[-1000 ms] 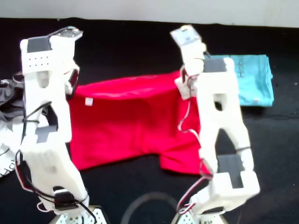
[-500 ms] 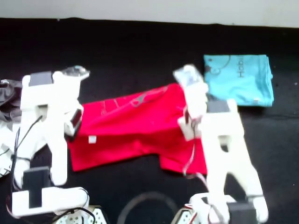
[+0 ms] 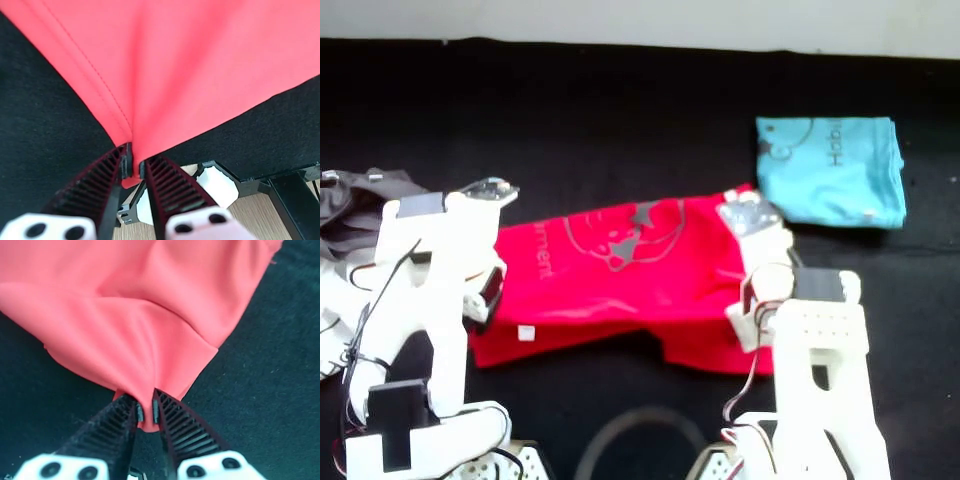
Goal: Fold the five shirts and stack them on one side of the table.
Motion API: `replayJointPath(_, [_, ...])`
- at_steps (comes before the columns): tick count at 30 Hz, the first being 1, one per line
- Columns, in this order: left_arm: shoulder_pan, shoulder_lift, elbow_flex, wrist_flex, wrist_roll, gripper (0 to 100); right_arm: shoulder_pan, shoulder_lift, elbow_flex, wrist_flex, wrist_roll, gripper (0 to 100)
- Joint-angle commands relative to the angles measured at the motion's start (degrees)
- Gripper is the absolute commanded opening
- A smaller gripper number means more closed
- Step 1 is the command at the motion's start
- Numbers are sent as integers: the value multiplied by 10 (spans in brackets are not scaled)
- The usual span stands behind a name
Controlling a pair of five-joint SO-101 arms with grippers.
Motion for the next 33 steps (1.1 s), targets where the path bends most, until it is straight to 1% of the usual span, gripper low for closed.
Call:
replayJointPath(1, [7,-20,7,-4,-4,9,11,-14,25,-36,11,6])
replayJointPath(5, [7,-20,31,-21,-4,11,17,-13,50,-70,27,6])
replayJointPath(7, [7,-20,51,-41,-12,13,18,-12,53,-71,30,6])
replayJointPath(10, [7,-21,69,-44,-35,15,18,-11,48,-58,33,19])
replayJointPath(12, [3,-24,73,-39,-36,48,15,-15,36,-37,34,70])
replayJointPath(14, [-1,-25,63,-11,-37,107,15,-15,10,-13,33,138])
replayJointPath(15, [-4,-25,52,2,-37,133,15,-15,-7,0,31,165])
replayJointPath(17, [-7,-25,16,30,-38,168,15,-15,-47,24,29,178])
replayJointPath(21, [-7,-25,-109,104,-62,173,15,-15,-134,48,29,177])
replayJointPath(24, [-7,-25,-209,127,-76,174,15,-9,-196,39,28,177])
replayJointPath(26, [-5,-19,-247,125,-77,169,15,-7,-218,-3,17,177])
replayJointPath(28, [3,-7,-240,80,-62,130,15,-3,-213,-68,-20,164])
replayJointPath(29, [8,7,-232,47,-37,74,8,7,-206,-103,-41,128])
replayJointPath(30, [12,27,-221,11,-12,6,0,25,-202,-133,-59,71])
replayJointPath(31, [15,52,-213,-17,6,9,-7,50,-199,-160,-73,4])
replayJointPath(32, [22,81,-210,-40,20,27,-15,78,-198,-179,-83,5])
replayJointPath(33, [29,116,-211,-62,32,10,-25,110,-198,-194,-91,27])
